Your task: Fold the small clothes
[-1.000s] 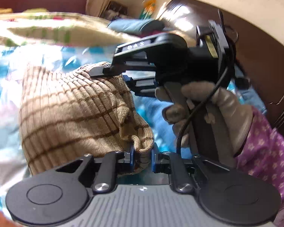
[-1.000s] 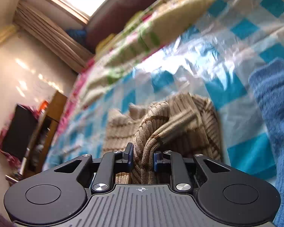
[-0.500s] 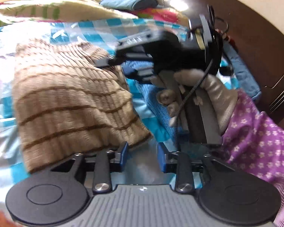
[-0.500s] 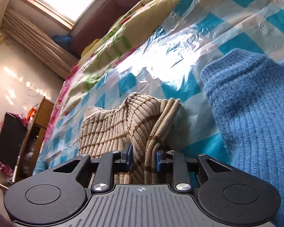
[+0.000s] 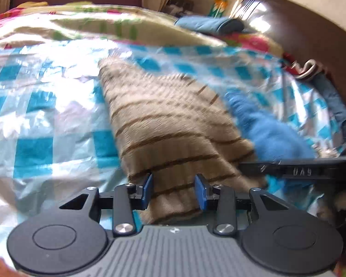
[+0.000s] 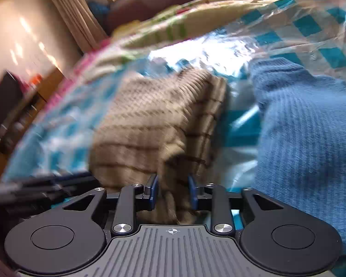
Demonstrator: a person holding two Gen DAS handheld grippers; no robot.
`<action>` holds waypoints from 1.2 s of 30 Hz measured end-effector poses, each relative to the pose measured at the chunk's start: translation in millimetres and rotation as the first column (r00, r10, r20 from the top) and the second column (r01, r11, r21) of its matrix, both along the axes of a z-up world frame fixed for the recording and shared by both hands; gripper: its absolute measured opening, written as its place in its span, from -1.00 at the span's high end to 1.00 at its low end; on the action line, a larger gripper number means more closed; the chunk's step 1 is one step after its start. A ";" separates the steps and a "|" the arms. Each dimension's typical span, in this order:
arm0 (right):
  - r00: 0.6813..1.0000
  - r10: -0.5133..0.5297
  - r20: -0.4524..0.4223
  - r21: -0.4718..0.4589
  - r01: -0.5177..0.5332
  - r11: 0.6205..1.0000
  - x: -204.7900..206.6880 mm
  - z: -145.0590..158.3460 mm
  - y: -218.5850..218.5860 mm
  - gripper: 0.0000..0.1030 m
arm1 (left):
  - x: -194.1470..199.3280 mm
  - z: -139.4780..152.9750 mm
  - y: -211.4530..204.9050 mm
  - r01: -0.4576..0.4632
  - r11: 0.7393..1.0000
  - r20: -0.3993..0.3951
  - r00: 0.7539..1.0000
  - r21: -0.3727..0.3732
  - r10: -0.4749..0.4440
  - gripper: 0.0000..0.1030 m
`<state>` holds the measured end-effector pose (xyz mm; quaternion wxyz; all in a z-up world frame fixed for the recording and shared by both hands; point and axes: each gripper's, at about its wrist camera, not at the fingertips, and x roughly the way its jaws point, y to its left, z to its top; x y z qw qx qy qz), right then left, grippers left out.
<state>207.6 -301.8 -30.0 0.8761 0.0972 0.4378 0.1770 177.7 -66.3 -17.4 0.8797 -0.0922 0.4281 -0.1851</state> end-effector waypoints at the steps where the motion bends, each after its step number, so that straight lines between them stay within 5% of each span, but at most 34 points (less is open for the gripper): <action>1: 0.999 -0.033 -0.016 0.008 0.033 0.999 5.2 -3.2 -4.6 0.87 | 2.5 -4.3 0.0 -0.006 1.000 -0.011 1.000 0.010 0.006 0.18; 6: 0.994 -0.094 -0.058 0.098 0.100 0.990 11.4 0.3 -19.4 0.82 | -2.5 -6.2 2.6 0.012 1.000 -0.005 1.000 0.026 -0.012 0.18; 11: 0.993 -0.114 -0.019 0.147 0.115 0.982 16.6 19.0 -20.8 0.39 | -0.2 -1.5 2.8 0.016 1.000 0.003 1.000 -0.001 -0.016 0.18; 13: 0.991 -0.133 -0.019 0.173 0.134 0.976 31.7 22.0 -20.9 0.06 | 0.6 0.0 3.5 0.015 1.000 0.004 1.000 -0.010 -0.015 0.18; 19: 0.986 -0.164 0.013 0.211 0.157 0.965 70.1 29.5 -13.3 0.04 | 6.1 -1.1 6.3 0.009 1.000 -0.007 1.000 -0.029 -0.010 0.18; 23: 0.989 -0.146 -0.036 0.170 0.150 0.974 100.7 7.0 6.8 0.05 | 9.8 -1.3 6.0 0.000 0.999 -0.001 1.000 -0.038 0.000 0.18; 25: 0.986 -0.155 -0.057 0.184 0.163 0.969 107.6 1.2 11.4 0.57 | 9.3 1.2 6.2 0.001 0.999 0.009 1.000 -0.039 -0.001 0.18; 28: 0.986 -0.167 0.023 0.231 0.158 0.960 102.1 17.9 6.1 0.70 | 7.8 4.1 5.3 0.013 0.999 0.041 0.999 -0.040 -0.011 0.17; 30: 0.979 -0.200 0.026 0.253 0.188 0.949 102.8 20.0 -2.9 0.73 | 10.1 -2.6 2.6 0.017 0.999 0.025 1.000 -0.036 -0.016 0.16; 32: 0.982 -0.187 -0.020 0.175 0.188 0.966 111.8 4.6 1.5 0.72 | 12.4 -13.3 -0.8 0.021 1.000 -0.002 1.000 -0.016 -0.021 0.16; 36: 0.981 -0.191 0.020 0.151 0.186 0.971 99.7 2.7 5.2 0.47 | 8.2 -12.9 5.0 0.015 0.999 -0.007 1.000 -0.029 -0.015 0.16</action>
